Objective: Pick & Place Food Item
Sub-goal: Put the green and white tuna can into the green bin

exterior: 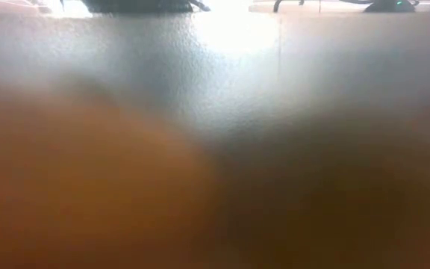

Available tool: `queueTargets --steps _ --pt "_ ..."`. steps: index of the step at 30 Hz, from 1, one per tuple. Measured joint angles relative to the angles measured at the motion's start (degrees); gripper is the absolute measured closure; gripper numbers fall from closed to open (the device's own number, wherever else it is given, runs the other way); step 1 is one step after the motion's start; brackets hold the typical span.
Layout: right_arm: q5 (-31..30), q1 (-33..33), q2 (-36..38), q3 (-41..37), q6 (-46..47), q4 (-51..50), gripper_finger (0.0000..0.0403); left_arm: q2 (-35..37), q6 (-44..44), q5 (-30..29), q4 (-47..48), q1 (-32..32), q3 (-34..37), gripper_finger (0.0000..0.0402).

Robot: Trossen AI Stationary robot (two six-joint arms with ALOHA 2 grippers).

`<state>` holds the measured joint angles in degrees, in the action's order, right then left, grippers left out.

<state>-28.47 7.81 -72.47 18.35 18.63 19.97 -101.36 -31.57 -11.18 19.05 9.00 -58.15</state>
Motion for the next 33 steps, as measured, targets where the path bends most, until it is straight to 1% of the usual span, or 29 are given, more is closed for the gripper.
queueTargets --steps 3,7,11,29,33 --pt "0.0 0.0 0.0 0.0 0.3 0.0 0.0374 0.0 0.0 0.0 0.0 0.0 0.0 0.027" --pt "0.0 0.0 0.0 0.0 0.7 0.0 0.0374 0.0 0.0 0.0 0.0 0.0 0.0 0.0254" --pt "0.0 0.0 0.0 0.0 0.7 0.0 0.0374 0.0 0.0 0.0 0.0 0.0 0.0 0.0271" --pt "0.0 0.0 0.0 0.0 -0.6 0.0 0.0374 0.0 0.0 0.0 -0.2 -0.1 0.0 0.0271" --pt "0.1 0.0 0.0 0.0 -0.6 0.1 0.0374 0.0 0.3 0.1 -3.2 -0.1 0.0 0.0271"
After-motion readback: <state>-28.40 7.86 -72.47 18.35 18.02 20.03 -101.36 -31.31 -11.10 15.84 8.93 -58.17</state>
